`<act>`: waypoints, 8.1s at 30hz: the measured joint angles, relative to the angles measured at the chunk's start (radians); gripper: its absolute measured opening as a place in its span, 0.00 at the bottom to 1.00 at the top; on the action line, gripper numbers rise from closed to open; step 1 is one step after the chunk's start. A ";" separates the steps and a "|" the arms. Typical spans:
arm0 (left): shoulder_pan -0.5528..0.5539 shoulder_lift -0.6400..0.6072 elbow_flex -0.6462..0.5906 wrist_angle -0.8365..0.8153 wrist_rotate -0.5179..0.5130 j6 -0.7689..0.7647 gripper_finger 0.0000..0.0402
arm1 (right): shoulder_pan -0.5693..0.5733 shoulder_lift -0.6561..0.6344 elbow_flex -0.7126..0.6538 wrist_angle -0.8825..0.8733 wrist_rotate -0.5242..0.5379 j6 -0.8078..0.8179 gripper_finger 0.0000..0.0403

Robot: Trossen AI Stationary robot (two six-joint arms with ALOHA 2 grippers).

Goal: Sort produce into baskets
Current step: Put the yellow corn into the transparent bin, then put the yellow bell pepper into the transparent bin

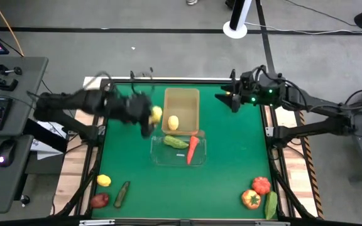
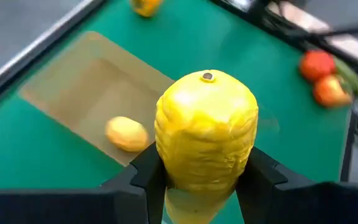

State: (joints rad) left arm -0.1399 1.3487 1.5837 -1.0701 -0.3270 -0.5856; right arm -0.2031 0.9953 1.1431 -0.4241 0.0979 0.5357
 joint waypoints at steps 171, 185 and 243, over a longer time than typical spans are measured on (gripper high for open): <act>0.798 0.114 -0.002 0.508 0.725 0.471 0.72 | -0.369 0.444 0.201 -0.479 -0.406 -0.716 0.69; 0.628 -0.153 -0.587 1.070 0.709 0.100 0.72 | 0.060 0.450 0.196 -0.391 -0.445 -0.449 0.69; 0.609 -0.640 -0.826 1.063 0.701 0.116 0.72 | 0.390 0.702 0.196 -0.072 -0.065 0.216 0.83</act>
State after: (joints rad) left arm 0.4690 0.7086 0.7578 -0.0074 0.3744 -0.4692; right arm 0.1870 1.6978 1.3392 -0.4957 0.0331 0.7512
